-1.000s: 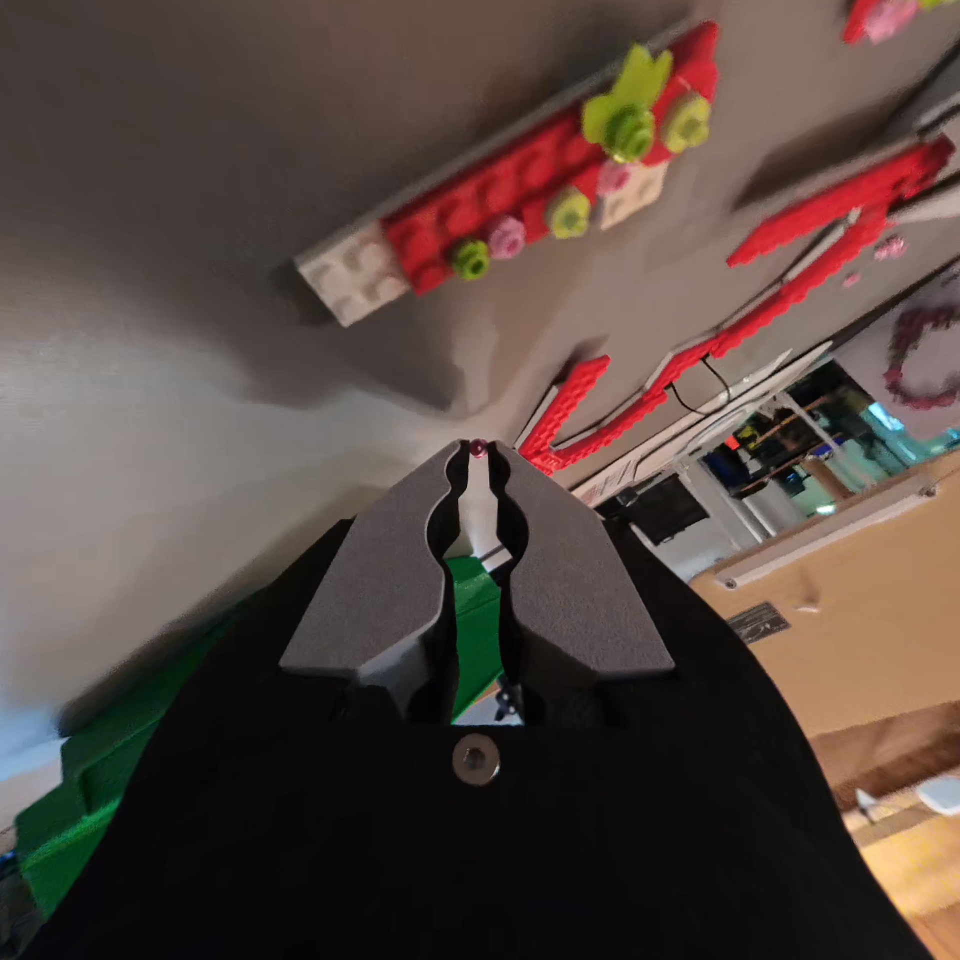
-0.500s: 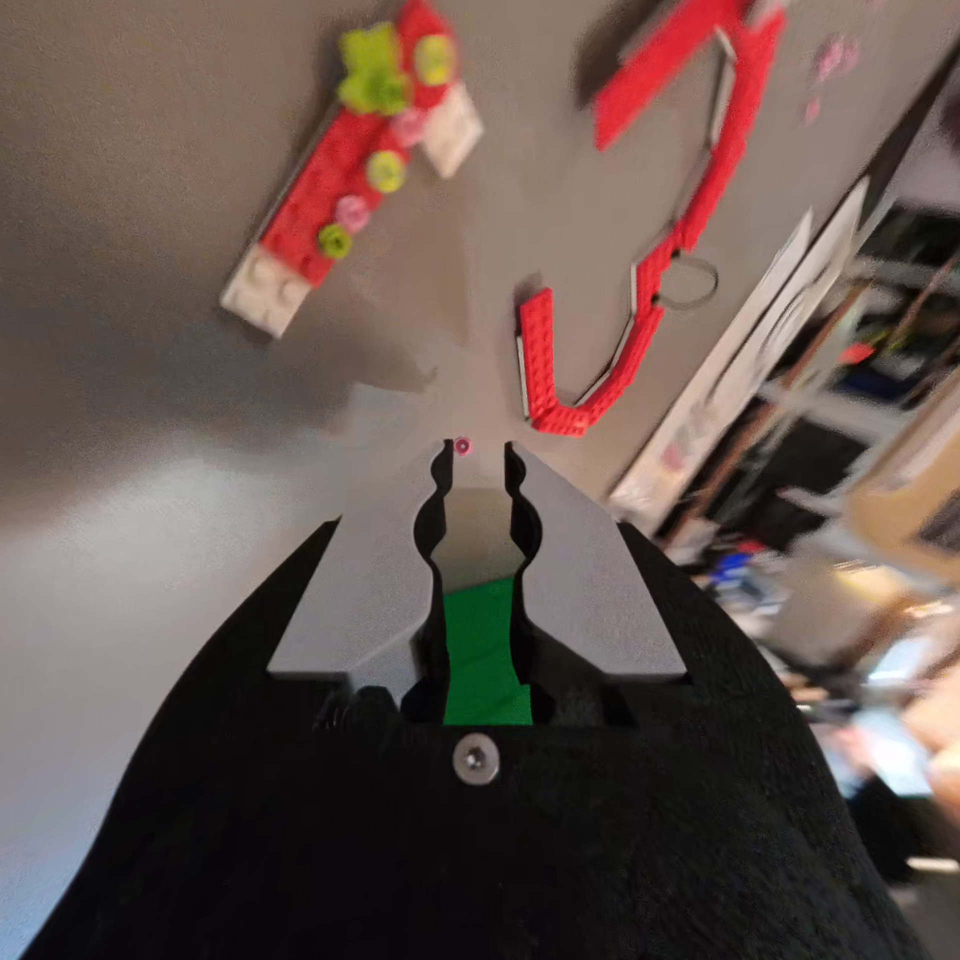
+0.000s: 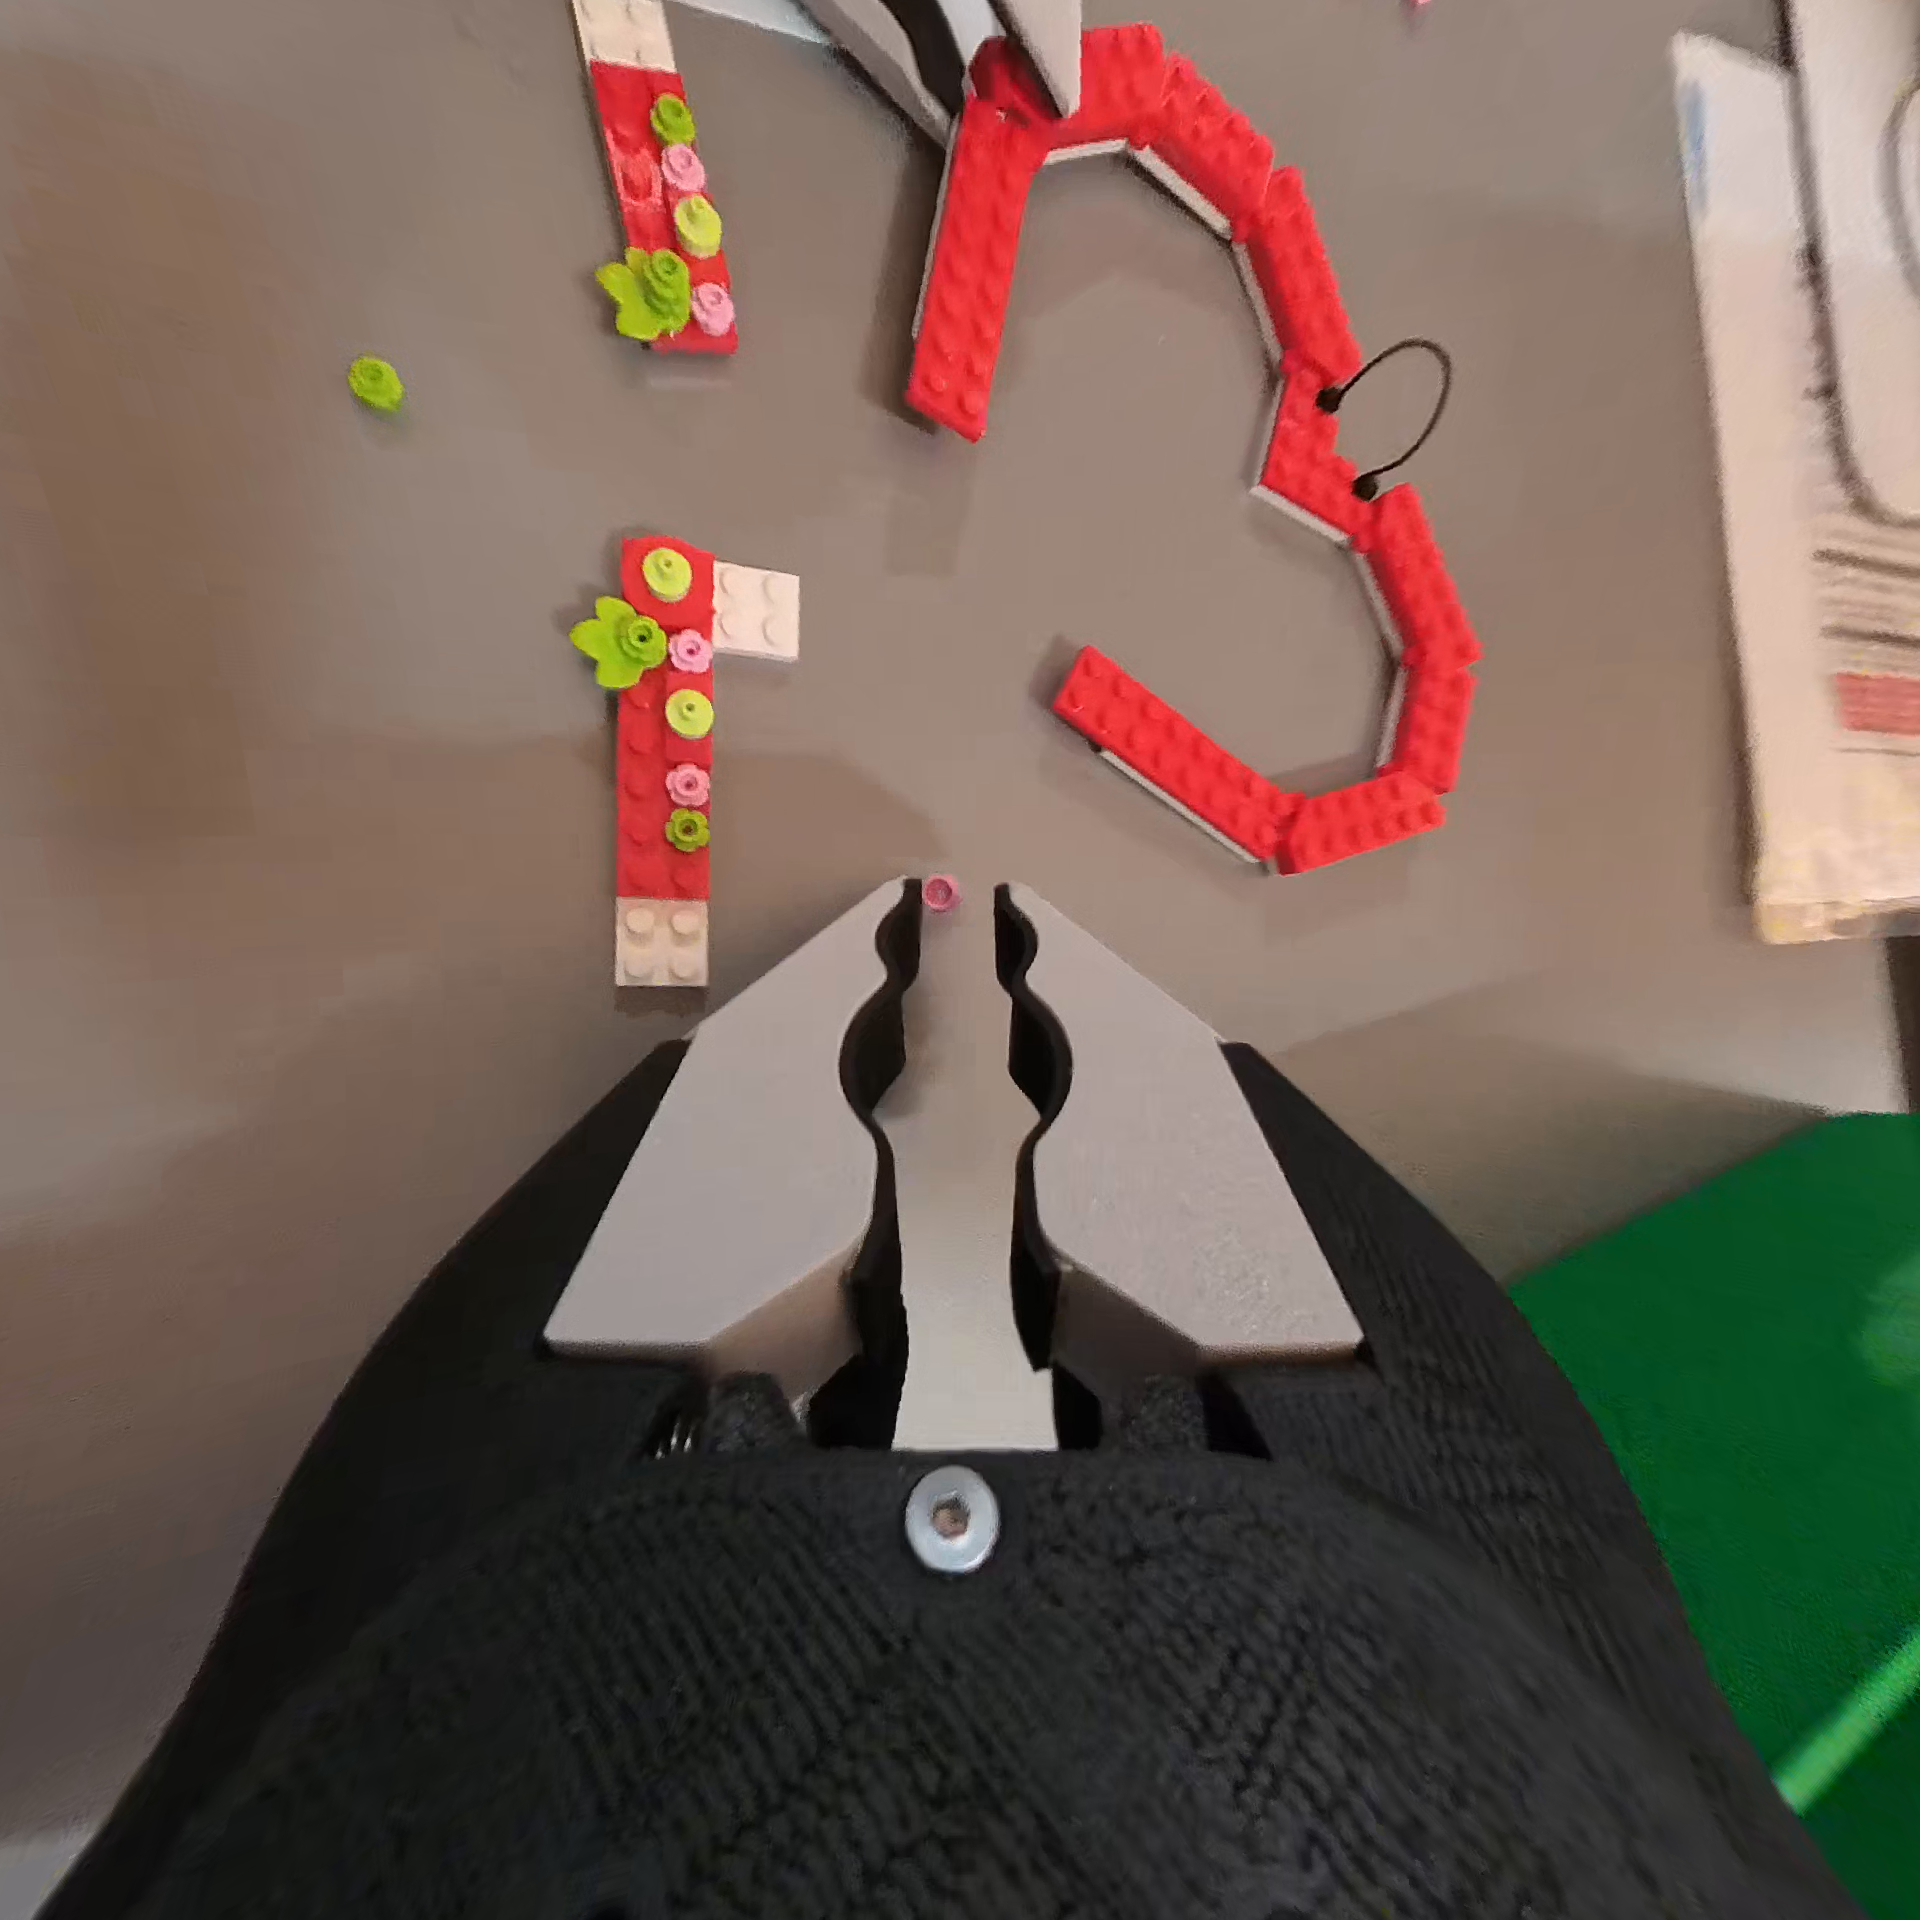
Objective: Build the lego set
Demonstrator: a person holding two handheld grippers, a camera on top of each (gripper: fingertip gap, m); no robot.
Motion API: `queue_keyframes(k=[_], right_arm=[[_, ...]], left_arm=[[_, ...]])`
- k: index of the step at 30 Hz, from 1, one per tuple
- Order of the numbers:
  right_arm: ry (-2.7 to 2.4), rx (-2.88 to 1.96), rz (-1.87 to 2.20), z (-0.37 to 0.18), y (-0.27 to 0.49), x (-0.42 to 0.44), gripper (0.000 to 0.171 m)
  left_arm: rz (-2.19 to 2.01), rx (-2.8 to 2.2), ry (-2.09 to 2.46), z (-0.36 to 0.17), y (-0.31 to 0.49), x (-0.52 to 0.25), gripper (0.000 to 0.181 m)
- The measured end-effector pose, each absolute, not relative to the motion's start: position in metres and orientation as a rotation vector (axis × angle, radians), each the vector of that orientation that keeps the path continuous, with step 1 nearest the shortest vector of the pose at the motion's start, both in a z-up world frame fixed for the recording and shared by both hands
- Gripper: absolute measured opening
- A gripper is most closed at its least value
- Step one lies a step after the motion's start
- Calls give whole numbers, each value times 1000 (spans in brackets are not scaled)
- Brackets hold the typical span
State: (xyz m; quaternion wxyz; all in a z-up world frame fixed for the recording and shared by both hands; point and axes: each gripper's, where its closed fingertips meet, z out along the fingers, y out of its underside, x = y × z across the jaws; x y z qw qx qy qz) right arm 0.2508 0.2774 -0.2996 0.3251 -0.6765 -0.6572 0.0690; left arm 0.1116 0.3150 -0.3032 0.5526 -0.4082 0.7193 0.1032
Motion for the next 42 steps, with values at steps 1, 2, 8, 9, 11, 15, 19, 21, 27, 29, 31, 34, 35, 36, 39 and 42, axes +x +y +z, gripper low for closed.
queue_keyframes(k=[1, 2, 8, 9, 11, 15, 19, 21, 27, 29, 31, 34, 35, 36, 39, 42], right_arm=[[-1708, -1822, 237, -302, 276, 250, 12], [-1692, -1883, 295, -305, 274, 250, 13], [-1523, -2147, 639, -311, 264, 244, 18], [-1495, -2153, 681, -309, 264, 242, 18], [-1463, -2161, 718, -307, 263, 242, 18], [-1517, -2166, 629, -312, 261, 253, 14], [-1464, -2163, 668, -311, 260, 255, 11], [-1426, -2151, 698, -309, 261, 255, 9], [-1311, -2151, 850, -301, 264, 251, 8], [-1303, -2176, 887, -303, 263, 251, 8], [-1304, -2195, 910, -305, 263, 252, 8], [-1297, -2209, 957, -307, 263, 250, 8], [-1294, -2213, 975, -307, 262, 249, 7], [-1297, -2220, 982, -308, 262, 249, 7], [-1311, -2228, 989, -310, 261, 249, 1], [-1318, -2225, 993, -309, 260, 248, 1]], left_arm=[[244, -965, 1701, -303, 315, 112, 14], [244, -965, 1701, -303, 315, 112, 14], [244, -964, 1701, -303, 315, 112, 14], [245, -964, 1701, -303, 315, 111, 14], [245, -964, 1701, -303, 315, 111, 14], [244, -964, 1702, -303, 315, 111, 14], [242, -965, 1702, -303, 315, 111, 14], [242, -965, 1702, -303, 315, 111, 14], [242, -965, 1702, -303, 315, 111, 14], [243, -965, 1702, -303, 315, 111, 14], [242, -965, 1703, -303, 315, 111, 14], [243, -965, 1703, -303, 315, 111, 14], [243, -965, 1703, -303, 315, 111, 14], [242, -965, 1703, -303, 315, 111, 14], [241, -965, 1703, -303, 315, 111, 14], [241, -965, 1703, -303, 315, 111, 14]])
